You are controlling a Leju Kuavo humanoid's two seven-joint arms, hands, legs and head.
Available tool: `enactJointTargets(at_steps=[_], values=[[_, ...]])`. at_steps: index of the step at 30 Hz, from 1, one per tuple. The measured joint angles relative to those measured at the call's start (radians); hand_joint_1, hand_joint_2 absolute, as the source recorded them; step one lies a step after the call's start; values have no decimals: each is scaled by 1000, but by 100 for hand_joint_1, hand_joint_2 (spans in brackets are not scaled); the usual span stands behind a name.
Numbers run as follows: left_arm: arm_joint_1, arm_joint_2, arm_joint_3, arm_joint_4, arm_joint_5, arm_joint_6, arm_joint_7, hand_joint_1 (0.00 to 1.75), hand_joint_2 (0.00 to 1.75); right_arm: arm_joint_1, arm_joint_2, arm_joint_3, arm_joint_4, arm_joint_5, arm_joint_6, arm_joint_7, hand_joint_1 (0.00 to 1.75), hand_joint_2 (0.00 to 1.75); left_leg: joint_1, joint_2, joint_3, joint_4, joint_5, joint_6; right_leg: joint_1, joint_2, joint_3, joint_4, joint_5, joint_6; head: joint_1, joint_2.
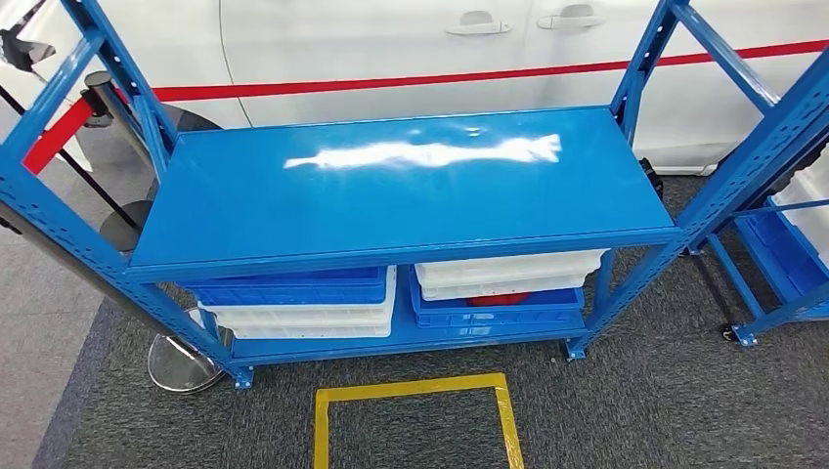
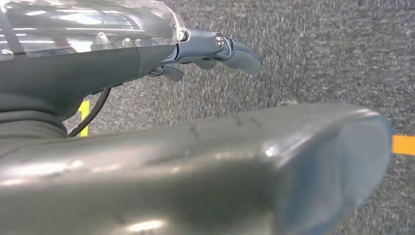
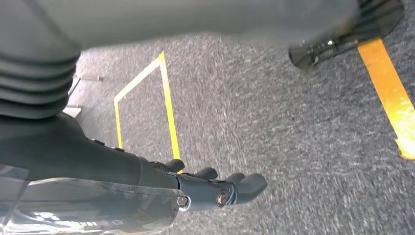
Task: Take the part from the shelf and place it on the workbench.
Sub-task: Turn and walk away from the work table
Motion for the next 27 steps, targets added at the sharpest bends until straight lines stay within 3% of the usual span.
enactJointTargets(at_steps=[3, 4, 7, 8, 9, 10, 12, 13, 14, 16, 20, 27], values=[[-2, 1, 0, 0, 0, 6, 12, 0, 0, 0, 0, 0, 0, 4, 1, 5, 0, 175, 3, -2, -4, 22, -20, -17, -2, -1, 4, -8, 2, -19, 0, 0], [-3, 1, 0, 0, 0, 7, 14, 0, 0, 0, 0, 0, 0, 4, 1, 6, 0, 175, 4, -2, -21, 61, -44, -22, -4, -2, 5, -11, 3, -25, -1, 0], [-1, 1, 0, 0, -1, 7, 16, 0, 0, 0, 0, 0, 0, 10, 1, 19, 0, 175, 11, -3, -115, 251, -131, -37, -2, -3, 5, -12, 0, -36, -1, 0], [0, 0, 0, 0, -1, 7, 18, 0, 0, 0, 0, 0, 0, 11, 0, 24, 0, 175, 14, -3, -133, 283, -133, -42, -2, -3, 7, -11, -1, -38, -1, 0], [1, 0, 0, 0, -1, 8, 19, 0, 0, 0, 0, 0, 0, 12, 0, 27, 0, 175, 17, -3, -132, 274, -113, -46, -2, -2, 9, -11, -3, -39, -1, 0], [1, 0, 0, 0, 0, 9, 20, 0, 0, 0, 0, 0, 0, 11, -1, 26, 0, 131, 21, -3, -113, 227, -77, -51, -3, 0, 12, -10, -5, -39, -1, 0], [1, 0, 0, 0, 0, 12, 23, 0, 87, 0, 0, 0, 0, 11, -1, 23, 0, 44, 28, -3, -51, 83, -7, -57, -2, 3, 18, -6, -11, -34, -2, 0], [0, 0, 0, 0, 0, 15, 24, 0, 131, -1, 0, 0, 0, 11, -2, 21, 0, 44, 29, -4, -28, 32, 13, -53, 0, 4, 19, -3, -15, -30, -1, 0], [0, -1, 0, 0, 0, 16, 26, 0, 175, -1, 0, 0, 0, 11, -3, 21, 0, 87, 29, -6, -17, 5, 17, -49, 3, 4, 19, -1, -17, -27, -1, 0], [0, -2, 0, 0, 0, 19, 29, 0, 175, -1, 0, 0, 0, 12, -4, 21, 0, 175, 25, -8, -16, 0, 17, -38, 5, 5, 19, -1, -18, -21, 1, 0], [0, -2, 1, 0, 0, 20, 33, 0, 175, -1, 0, 0, 0, 14, -5, 22, 0, 175, 18, -8, -16, 1, 15, -33, 0, 5, 21, -4, -18, -13, 0, 0], [3, -1, -25, -1, 19, 18, 54, 0, 175, 3, -1, 37, -2, 11, -17, 47, 0, 175, 14, -8, -15, 2, 12, -27, -4, 5, 22, -5, -18, -9, 0, 0]])
